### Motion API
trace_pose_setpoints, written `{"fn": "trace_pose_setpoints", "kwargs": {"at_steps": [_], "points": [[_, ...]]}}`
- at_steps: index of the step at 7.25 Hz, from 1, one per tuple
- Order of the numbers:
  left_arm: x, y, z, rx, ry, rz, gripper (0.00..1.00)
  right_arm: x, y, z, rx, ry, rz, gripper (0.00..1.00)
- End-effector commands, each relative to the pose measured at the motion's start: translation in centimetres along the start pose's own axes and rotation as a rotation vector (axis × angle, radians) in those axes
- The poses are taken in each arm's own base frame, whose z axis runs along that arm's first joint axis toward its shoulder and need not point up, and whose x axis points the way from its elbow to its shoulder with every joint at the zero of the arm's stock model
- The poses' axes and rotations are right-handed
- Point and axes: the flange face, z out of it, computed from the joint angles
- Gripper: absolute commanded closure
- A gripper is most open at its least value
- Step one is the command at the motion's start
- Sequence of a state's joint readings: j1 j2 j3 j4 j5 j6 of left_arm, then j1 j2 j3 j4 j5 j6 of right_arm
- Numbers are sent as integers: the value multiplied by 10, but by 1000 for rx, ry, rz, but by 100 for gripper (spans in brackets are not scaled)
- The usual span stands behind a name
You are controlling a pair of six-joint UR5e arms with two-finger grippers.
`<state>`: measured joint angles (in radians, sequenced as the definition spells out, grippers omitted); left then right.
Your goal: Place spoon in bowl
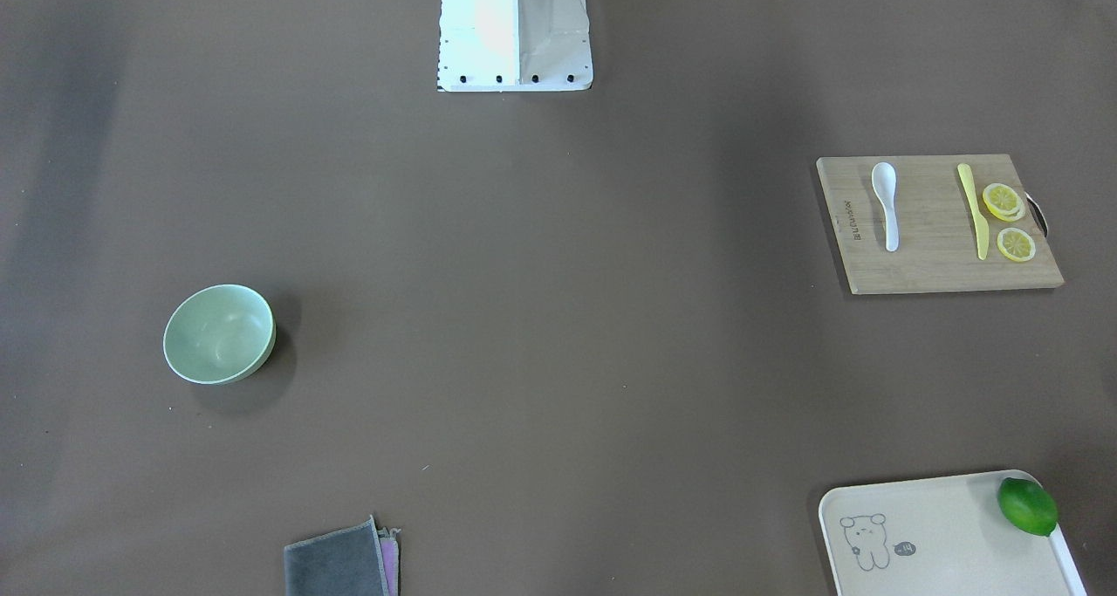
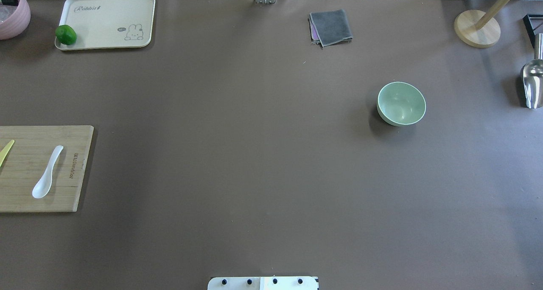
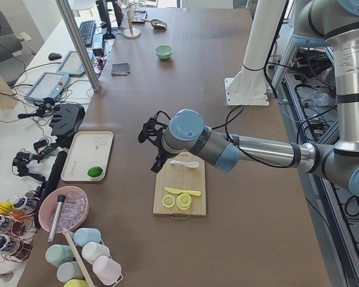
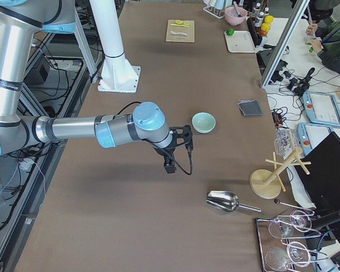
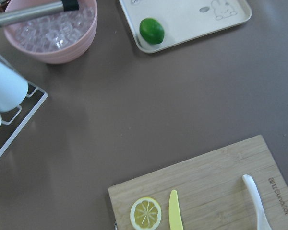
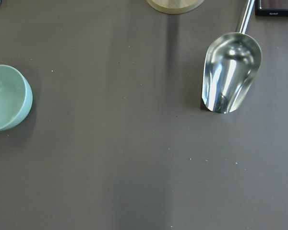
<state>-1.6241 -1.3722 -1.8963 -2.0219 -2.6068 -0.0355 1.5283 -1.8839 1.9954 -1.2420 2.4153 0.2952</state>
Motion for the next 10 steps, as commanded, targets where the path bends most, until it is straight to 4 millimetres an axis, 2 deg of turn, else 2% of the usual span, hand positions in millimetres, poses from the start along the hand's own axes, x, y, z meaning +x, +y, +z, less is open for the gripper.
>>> {"fn": "trace_pose_setpoints", "kwargs": {"at_steps": [1, 2, 4, 5, 6, 7, 8, 10], "points": [[1, 5, 2, 68, 32, 49, 2, -66, -27, 46, 19, 28, 76, 2], [2, 6, 3, 73, 37, 34, 2, -102, -44, 73, 18, 40, 86, 2], [-2, 10, 5, 66, 38, 19, 2, -192, -80, 147, 34, 62, 133, 5], [-2, 11, 6, 65, 38, 17, 2, -232, -87, 182, 43, 66, 152, 6], [-3, 11, 6, 65, 38, 16, 2, -256, -88, 215, 59, 68, 177, 11], [-3, 11, 6, 64, 39, 17, 2, -252, -84, 241, 70, 43, 182, 16], [-3, 12, 7, 63, 39, 15, 2, -241, -80, 255, 82, 18, 213, 19], [-3, 12, 7, 63, 39, 15, 2, -235, -69, 270, 92, 45, 239, 22]]}}
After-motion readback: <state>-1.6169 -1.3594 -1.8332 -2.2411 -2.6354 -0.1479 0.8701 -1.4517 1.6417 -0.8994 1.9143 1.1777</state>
